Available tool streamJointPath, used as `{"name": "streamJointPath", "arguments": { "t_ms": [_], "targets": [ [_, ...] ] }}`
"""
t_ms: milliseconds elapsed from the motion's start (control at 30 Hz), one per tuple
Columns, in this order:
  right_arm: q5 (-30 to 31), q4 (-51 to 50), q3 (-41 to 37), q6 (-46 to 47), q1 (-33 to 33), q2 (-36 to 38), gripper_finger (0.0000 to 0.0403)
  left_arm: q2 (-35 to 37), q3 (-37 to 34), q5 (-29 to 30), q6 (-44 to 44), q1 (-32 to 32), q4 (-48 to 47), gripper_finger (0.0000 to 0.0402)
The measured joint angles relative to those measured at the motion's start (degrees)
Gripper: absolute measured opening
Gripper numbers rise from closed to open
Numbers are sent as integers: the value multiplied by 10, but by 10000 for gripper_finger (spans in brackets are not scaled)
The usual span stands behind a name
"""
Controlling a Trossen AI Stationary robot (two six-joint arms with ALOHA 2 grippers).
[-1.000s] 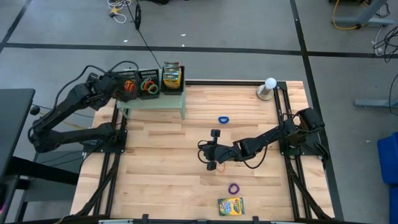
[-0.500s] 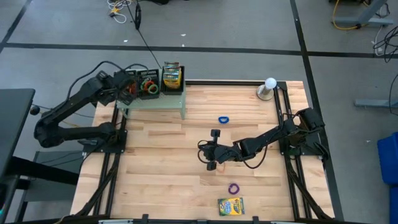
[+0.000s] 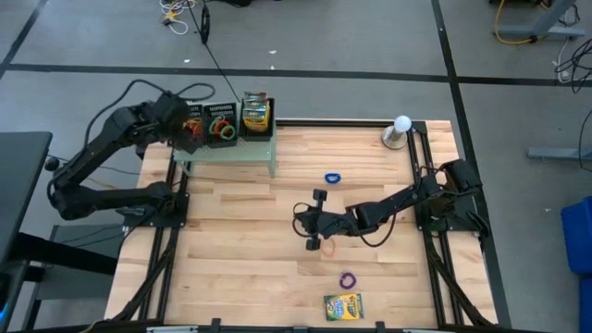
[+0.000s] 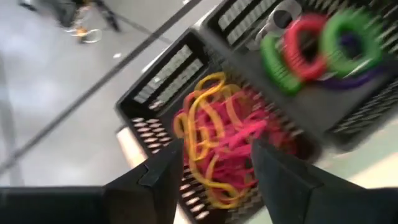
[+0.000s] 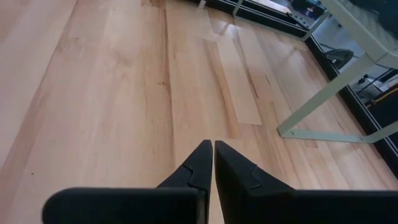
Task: Pick & Place Office Desk Supplies
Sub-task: Put the red rubber band into the left black bin on the shelf
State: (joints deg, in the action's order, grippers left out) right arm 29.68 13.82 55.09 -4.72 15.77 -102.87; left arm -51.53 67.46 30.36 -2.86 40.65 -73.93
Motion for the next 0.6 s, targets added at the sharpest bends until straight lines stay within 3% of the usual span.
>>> {"name": "streamJointPath", "arguments": {
  "t_ms": [100,267,467,600],
  "targets": [
    [-1,0,0,0,1,0,25,0,22,-35,-24,14,0,177],
    [-2,-1,0,0,2,0,25,-9,29,-38,-43,76,0,142],
    [-2,-3,0,0,1,0,25,-13,28,-38,8,136,0,106],
    [-2,-3,0,0,1,0,25,11,28,-112,26,127,27,82]
  ]
}}
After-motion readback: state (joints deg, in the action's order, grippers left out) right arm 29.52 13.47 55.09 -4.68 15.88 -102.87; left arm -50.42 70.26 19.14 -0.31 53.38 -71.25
